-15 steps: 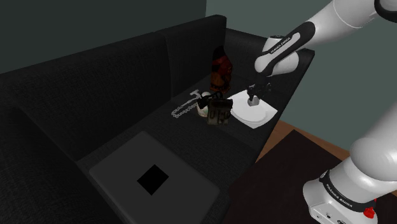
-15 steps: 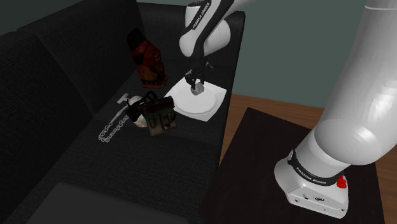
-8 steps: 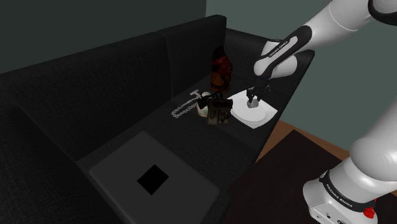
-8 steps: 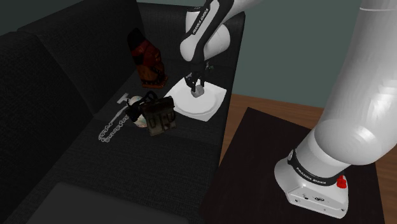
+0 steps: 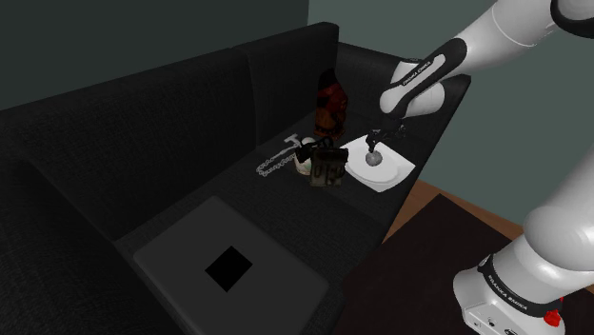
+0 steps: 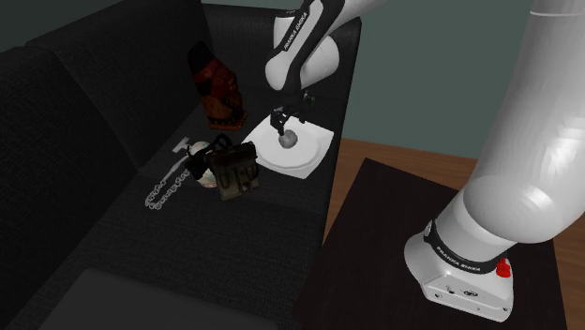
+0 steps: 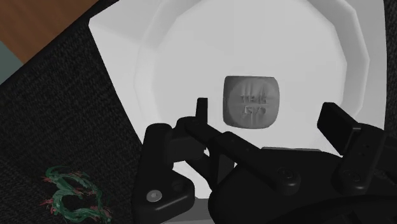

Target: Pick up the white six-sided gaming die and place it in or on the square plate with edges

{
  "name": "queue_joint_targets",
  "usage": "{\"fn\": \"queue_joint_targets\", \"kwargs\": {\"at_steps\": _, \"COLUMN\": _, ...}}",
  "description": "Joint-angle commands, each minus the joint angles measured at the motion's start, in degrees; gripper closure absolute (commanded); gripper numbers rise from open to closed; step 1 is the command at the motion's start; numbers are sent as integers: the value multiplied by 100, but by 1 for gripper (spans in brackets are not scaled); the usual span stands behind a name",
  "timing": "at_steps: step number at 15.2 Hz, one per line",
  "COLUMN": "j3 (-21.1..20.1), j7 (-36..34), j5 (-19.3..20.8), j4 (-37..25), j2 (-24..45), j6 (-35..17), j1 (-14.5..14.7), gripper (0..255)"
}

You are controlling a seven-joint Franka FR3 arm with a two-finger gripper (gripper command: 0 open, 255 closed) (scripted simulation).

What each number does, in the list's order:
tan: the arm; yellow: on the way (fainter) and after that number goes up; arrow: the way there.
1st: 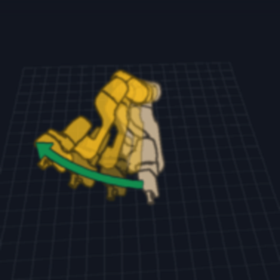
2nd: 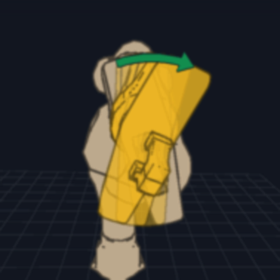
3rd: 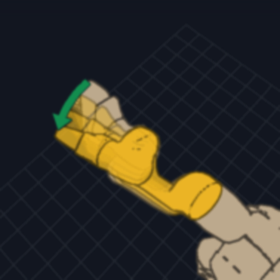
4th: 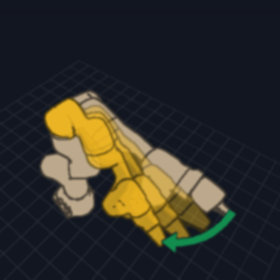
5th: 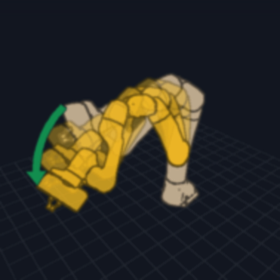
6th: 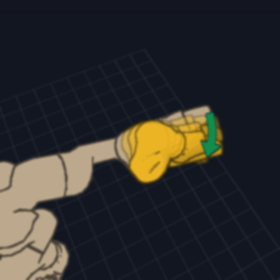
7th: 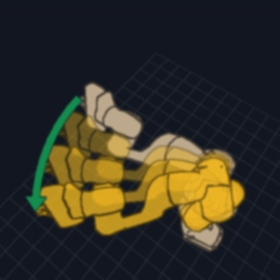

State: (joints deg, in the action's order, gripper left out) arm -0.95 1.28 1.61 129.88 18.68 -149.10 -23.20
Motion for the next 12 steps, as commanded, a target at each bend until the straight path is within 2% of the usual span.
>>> {"fn": "queue_joint_targets", "kwargs": {"at_steps": 1, "j3": -6, "j7": 7, "j5": -9, "j4": 5, "j2": -171, "j6": 166, "j1": -3, "gripper": 0}}
{"fn": "queue_joint_targets", "kwargs": {"at_steps": 4, "j3": -18, "j7": 24, "j5": -34, "j4": -21, "j2": -623, "j6": 643, "j1": -8, "gripper": 0}}
{"fn": "queue_joint_targets", "kwargs": {"at_steps": 12, "j3": -19, "j7": 24, "j5": -34, "j4": -21, "j2": -623, "j6": 643, "j1": -8, "gripper": 0}}
